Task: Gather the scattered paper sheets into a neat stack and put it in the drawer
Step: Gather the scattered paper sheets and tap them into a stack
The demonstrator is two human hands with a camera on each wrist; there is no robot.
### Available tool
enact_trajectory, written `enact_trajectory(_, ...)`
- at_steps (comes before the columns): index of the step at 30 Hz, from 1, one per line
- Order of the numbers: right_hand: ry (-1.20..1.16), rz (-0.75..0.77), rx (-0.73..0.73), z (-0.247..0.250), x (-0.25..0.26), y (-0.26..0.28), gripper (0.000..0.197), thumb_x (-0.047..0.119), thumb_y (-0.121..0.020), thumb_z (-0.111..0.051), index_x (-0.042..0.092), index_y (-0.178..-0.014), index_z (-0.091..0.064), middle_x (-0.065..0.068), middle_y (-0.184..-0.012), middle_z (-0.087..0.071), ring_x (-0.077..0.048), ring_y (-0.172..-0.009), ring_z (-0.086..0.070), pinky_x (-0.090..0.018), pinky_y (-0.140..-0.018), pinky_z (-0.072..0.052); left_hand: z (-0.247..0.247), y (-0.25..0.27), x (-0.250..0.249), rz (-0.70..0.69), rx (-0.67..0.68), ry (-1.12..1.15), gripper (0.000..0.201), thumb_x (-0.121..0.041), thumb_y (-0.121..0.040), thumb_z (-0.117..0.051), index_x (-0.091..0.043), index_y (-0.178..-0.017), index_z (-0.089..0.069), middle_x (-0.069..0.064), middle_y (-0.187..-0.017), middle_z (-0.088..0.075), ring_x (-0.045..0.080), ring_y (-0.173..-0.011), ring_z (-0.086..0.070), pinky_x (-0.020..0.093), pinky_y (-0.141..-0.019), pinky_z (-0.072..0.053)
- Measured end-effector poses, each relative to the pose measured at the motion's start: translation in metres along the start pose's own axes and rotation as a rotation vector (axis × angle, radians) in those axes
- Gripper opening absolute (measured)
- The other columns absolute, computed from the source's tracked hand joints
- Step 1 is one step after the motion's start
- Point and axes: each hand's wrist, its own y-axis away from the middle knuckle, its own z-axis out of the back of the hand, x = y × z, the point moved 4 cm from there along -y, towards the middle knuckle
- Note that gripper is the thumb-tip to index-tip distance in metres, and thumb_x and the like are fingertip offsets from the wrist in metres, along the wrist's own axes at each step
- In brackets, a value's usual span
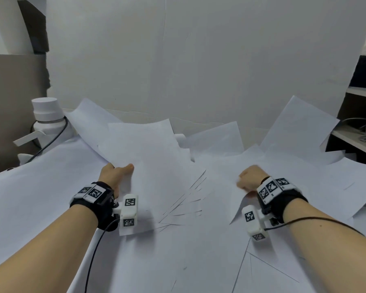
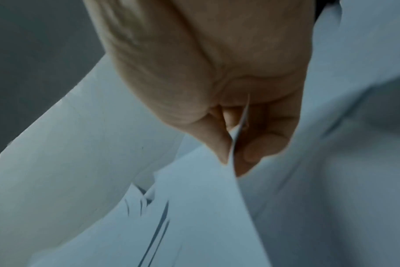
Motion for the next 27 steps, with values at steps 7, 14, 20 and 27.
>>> enact_trajectory(7,-0.453,0.206,-0.671,0.099,0.020,0.003,0.023,0.009,-0.083,-0.057,-0.005,-0.097,-0.068,-0.021,-0.101,-0.069,-0.041,-0.094,-0.068,-0.043,-0.080,-0.058,-0.007,0.007,0.003,0.097,-0.074,-0.153,0.042,-0.001,-0.083,-0.074,0.010,-0.119,-0.055,0.021,-0.101,-0.066,0.036,-0.095,-0.063,0.044,-0.085,-0.052)
enact_trajectory(14,-0.546,0.638,-0.818,0.105,0.080,0.076,0.015,0.010,-0.096,-0.052,0.007,-0.106,-0.063,-0.001,-0.092,-0.060,-0.018,-0.084,-0.055,-0.023,-0.074,-0.041,-0.032,0.030,0.010,0.224,-0.036,-0.193,0.041,-0.001,-0.090,-0.062,0.015,-0.126,-0.051,0.021,-0.079,-0.059,0.032,-0.065,-0.059,0.035,-0.060,-0.046)
enact_trajectory(20,-0.632,0.413,-0.542,0.053,0.073,0.062,0.026,0.003,-0.087,-0.056,0.008,-0.111,-0.065,-0.007,-0.105,-0.067,-0.025,-0.097,-0.063,-0.032,-0.086,-0.053,-0.053,0.042,0.006,0.245,-0.019,-0.039,0.057,0.002,-0.090,-0.060,0.009,-0.143,-0.043,0.019,-0.083,-0.061,0.027,-0.066,-0.058,0.041,-0.072,-0.047)
enact_trajectory(27,-0.640,0.016,0.013,-0.023,0.045,0.084,0.029,0.038,-0.100,-0.052,0.010,-0.102,-0.059,-0.005,-0.087,-0.058,-0.023,-0.089,-0.060,-0.019,-0.055,-0.044,-0.075,0.071,-0.007,0.248,0.036,0.144,0.036,-0.019,-0.101,-0.054,0.001,-0.132,-0.052,0.021,-0.118,-0.063,0.037,-0.097,-0.061,0.049,-0.092,-0.050)
